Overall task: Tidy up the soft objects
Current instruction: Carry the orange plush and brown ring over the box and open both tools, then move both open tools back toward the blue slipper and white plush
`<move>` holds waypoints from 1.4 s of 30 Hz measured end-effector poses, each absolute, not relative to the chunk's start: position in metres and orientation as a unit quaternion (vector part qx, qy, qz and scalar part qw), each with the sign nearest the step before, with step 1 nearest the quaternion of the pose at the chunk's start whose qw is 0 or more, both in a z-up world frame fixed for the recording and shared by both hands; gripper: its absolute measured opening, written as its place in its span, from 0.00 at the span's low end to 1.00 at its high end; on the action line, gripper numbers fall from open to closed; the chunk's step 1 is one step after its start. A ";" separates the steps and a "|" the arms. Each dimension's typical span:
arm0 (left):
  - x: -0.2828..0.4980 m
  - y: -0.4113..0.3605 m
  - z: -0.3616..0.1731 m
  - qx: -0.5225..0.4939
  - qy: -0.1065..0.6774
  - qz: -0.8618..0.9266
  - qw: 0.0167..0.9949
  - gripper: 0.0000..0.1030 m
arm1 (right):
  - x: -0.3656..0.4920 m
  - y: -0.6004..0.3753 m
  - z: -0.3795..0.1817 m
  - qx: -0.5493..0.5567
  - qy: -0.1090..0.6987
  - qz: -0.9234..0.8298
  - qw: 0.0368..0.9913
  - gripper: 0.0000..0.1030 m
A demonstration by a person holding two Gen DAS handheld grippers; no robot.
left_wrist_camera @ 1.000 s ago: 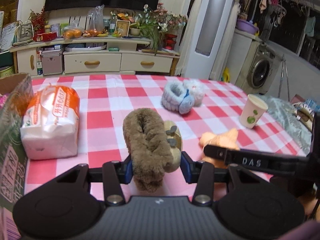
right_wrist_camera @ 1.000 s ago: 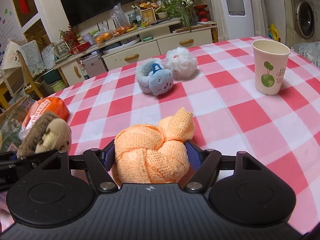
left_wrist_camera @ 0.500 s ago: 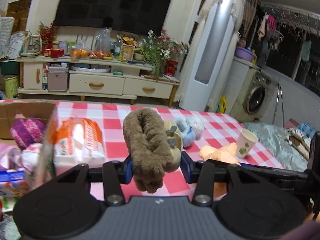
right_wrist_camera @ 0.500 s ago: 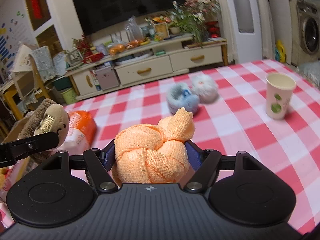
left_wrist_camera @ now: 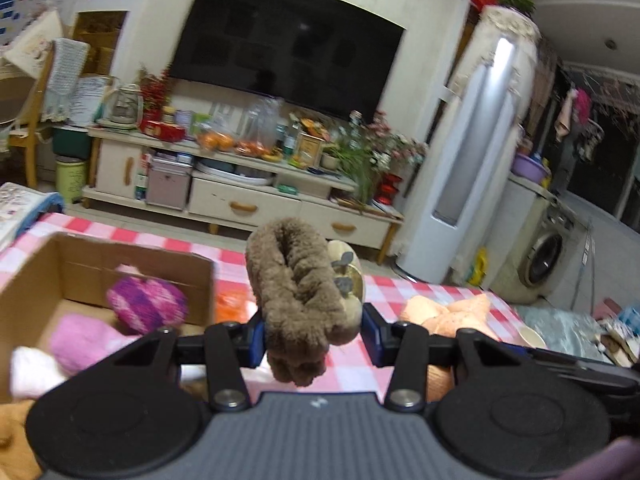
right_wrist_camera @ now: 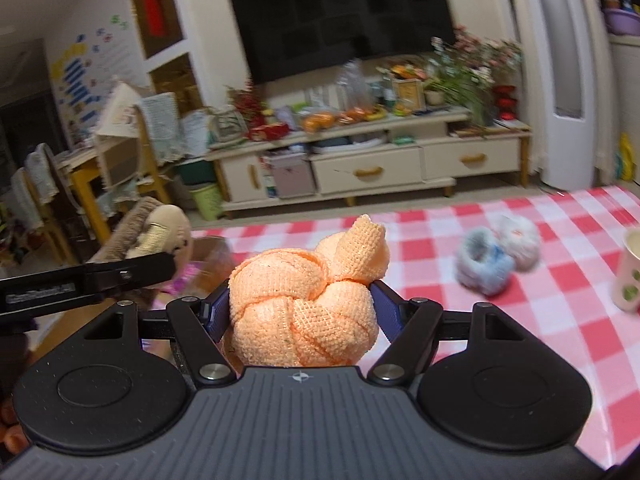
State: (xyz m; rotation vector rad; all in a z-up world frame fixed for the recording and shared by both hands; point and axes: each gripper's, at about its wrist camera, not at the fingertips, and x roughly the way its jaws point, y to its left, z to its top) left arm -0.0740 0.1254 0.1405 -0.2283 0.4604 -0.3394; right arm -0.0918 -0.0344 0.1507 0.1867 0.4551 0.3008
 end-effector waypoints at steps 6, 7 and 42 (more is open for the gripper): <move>-0.070 0.163 0.146 -0.134 0.212 -0.123 0.960 0.44 | -0.080 0.001 0.162 0.069 0.209 0.209 0.953 0.86; -0.069 0.169 0.146 -0.135 0.211 -0.114 0.961 0.44 | -0.078 0.008 0.163 0.065 0.208 0.220 0.951 0.86; -0.027 0.261 0.133 -0.093 0.242 0.026 0.965 0.87 | -0.090 0.117 0.125 -0.049 0.246 0.377 0.891 0.98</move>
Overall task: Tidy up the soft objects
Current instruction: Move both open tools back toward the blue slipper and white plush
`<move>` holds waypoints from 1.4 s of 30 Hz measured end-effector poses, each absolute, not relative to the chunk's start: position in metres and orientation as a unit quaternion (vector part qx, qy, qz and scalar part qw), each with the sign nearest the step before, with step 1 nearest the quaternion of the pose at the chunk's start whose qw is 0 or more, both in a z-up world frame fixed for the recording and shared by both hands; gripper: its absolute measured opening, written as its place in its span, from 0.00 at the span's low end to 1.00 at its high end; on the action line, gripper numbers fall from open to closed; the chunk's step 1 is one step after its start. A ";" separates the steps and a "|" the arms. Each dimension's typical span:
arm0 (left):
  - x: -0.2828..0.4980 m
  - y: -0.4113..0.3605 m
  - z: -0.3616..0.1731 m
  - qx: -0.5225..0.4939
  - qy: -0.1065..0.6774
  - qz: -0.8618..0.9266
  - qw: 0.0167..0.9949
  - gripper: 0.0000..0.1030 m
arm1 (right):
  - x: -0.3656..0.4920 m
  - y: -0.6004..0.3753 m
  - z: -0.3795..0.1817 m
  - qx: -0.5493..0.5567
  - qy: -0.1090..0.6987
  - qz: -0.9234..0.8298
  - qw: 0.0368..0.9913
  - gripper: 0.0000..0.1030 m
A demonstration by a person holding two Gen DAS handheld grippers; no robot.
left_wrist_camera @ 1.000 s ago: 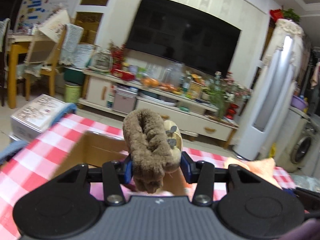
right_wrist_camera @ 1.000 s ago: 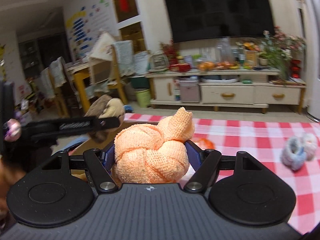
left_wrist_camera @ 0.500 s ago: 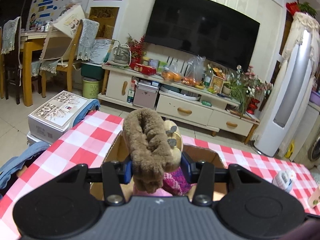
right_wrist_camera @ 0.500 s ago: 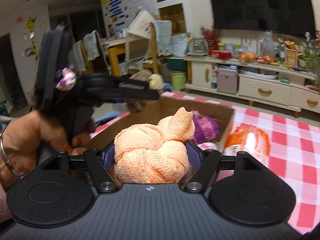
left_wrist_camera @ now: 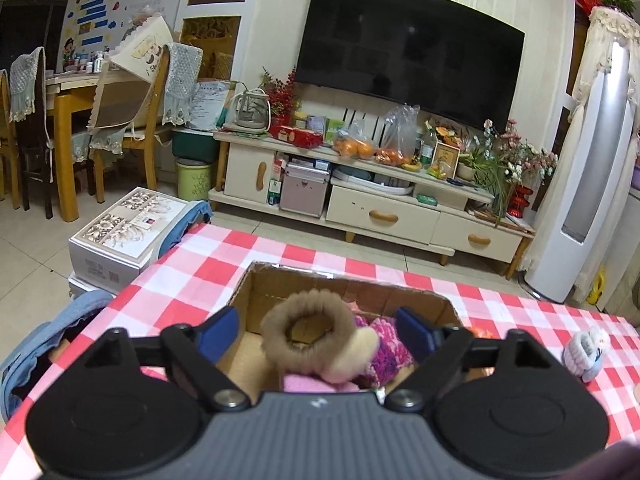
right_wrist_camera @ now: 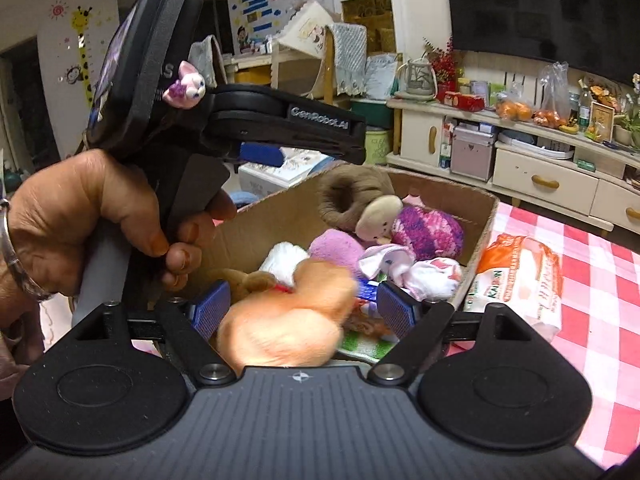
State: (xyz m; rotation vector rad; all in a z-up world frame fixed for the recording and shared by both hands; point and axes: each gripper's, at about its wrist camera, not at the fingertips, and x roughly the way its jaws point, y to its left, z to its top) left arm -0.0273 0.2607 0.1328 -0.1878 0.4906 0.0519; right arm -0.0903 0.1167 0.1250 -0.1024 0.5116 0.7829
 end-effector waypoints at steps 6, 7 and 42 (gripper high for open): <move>-0.031 0.257 0.137 -0.093 0.235 0.033 0.967 0.88 | -0.095 0.096 0.129 -0.021 0.234 0.347 0.908 0.98; -0.031 0.257 0.137 -0.093 0.235 0.034 0.967 0.89 | -0.095 0.093 0.129 -0.016 0.233 0.341 0.910 0.98; -0.040 0.197 0.138 -0.075 0.230 0.013 0.970 0.99 | -0.100 0.036 0.119 0.070 0.248 0.229 0.939 0.98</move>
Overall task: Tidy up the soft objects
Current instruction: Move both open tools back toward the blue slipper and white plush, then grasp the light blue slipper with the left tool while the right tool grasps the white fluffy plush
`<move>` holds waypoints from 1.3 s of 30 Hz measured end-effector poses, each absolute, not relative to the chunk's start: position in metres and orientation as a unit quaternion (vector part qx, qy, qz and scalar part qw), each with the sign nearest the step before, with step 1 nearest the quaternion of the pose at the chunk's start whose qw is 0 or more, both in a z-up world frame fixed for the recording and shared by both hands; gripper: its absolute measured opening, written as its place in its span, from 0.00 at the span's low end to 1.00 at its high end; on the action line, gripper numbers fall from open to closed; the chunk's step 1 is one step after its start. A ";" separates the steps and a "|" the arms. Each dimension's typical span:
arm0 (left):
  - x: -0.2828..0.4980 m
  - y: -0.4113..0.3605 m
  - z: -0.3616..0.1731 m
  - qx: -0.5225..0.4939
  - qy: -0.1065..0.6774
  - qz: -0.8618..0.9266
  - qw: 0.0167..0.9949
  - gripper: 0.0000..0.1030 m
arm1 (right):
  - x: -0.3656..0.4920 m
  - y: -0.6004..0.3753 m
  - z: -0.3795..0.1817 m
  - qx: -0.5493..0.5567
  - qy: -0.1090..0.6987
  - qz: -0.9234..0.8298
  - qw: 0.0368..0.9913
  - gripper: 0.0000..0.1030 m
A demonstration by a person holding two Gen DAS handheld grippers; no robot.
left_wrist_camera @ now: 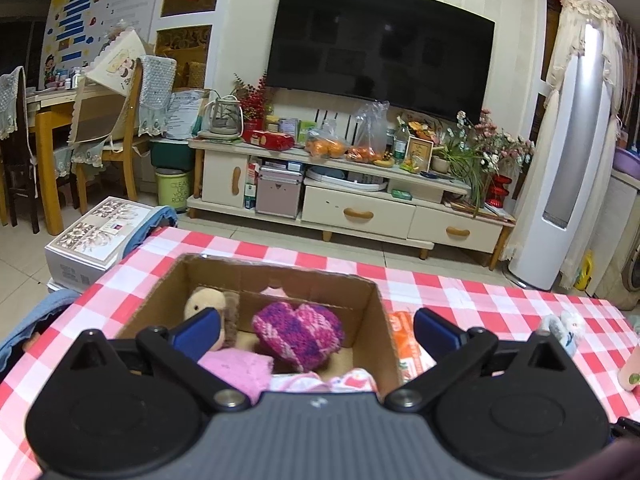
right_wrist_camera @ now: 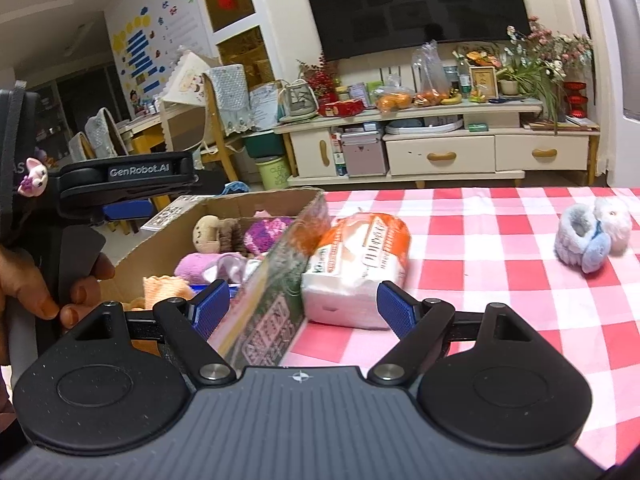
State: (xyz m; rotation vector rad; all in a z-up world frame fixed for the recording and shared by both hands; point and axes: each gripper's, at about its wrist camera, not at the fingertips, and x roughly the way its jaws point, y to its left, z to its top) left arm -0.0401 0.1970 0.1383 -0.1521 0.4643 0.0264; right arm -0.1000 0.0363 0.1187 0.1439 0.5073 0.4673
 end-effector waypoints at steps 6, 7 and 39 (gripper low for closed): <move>-0.040 0.181 0.136 -0.069 0.234 0.010 0.970 0.99 | -0.100 0.025 0.114 0.085 0.251 0.205 0.942 1.00; -0.040 0.178 0.136 -0.069 0.234 0.010 0.970 0.99 | -0.101 0.022 0.113 0.085 0.249 0.201 0.944 1.00; -0.047 0.062 0.115 0.012 0.246 -0.078 0.966 0.99 | -0.059 -0.140 0.067 0.166 0.203 -0.067 0.963 1.00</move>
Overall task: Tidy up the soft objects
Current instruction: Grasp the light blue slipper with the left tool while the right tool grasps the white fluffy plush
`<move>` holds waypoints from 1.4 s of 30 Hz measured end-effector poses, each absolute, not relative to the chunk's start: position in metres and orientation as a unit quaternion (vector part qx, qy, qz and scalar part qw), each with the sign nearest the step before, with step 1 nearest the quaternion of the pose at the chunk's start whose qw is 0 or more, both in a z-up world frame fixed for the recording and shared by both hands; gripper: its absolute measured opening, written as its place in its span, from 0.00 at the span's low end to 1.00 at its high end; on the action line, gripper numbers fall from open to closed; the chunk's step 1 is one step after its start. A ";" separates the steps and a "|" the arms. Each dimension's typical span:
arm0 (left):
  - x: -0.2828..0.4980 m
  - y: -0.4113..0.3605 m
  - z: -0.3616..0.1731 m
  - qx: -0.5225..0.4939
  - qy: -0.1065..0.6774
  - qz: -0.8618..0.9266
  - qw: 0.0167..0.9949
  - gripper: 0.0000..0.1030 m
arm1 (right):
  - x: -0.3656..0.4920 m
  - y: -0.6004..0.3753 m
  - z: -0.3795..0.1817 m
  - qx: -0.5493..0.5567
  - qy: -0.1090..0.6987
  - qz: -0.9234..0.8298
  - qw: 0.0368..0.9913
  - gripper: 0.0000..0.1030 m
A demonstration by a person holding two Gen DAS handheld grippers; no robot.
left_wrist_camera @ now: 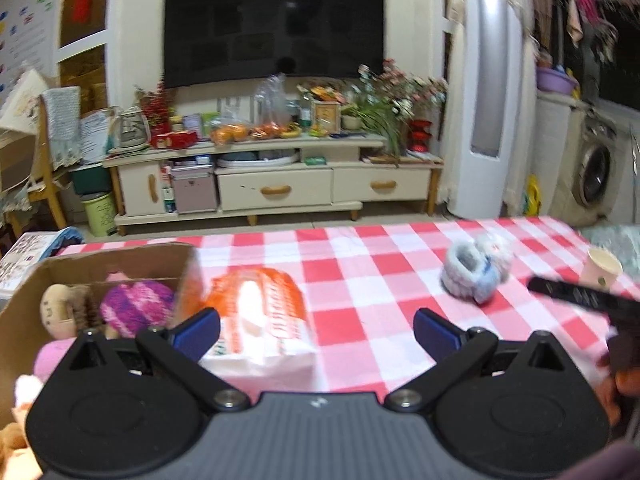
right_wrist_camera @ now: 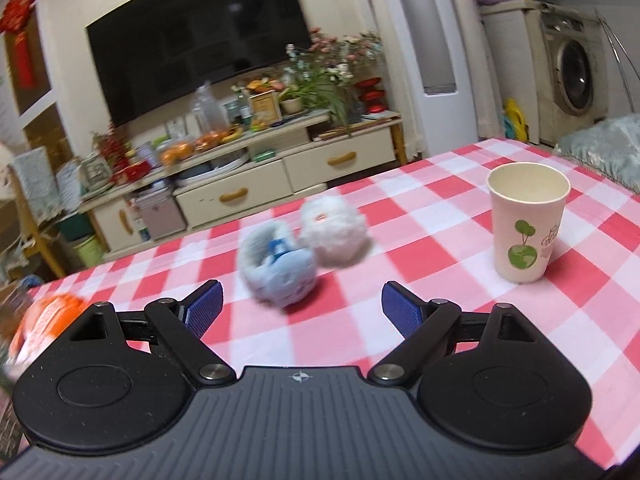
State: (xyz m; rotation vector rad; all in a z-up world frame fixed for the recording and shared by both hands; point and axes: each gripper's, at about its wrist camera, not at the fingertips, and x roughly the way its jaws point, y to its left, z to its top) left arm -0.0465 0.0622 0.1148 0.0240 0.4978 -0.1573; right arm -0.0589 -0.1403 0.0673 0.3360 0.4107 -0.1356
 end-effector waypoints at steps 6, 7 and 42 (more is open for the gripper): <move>-0.044 0.030 0.102 0.042 0.259 -0.103 0.959 0.99 | -0.025 -0.168 0.063 0.182 0.204 -0.066 0.960 1.00; -0.044 0.024 0.100 0.045 0.263 -0.107 0.958 0.99 | -0.019 -0.171 0.063 0.185 0.205 -0.063 0.959 1.00; 0.103 -0.152 0.021 0.093 0.273 -0.195 0.937 0.97 | 0.066 -0.191 0.046 0.205 0.254 0.022 0.945 0.77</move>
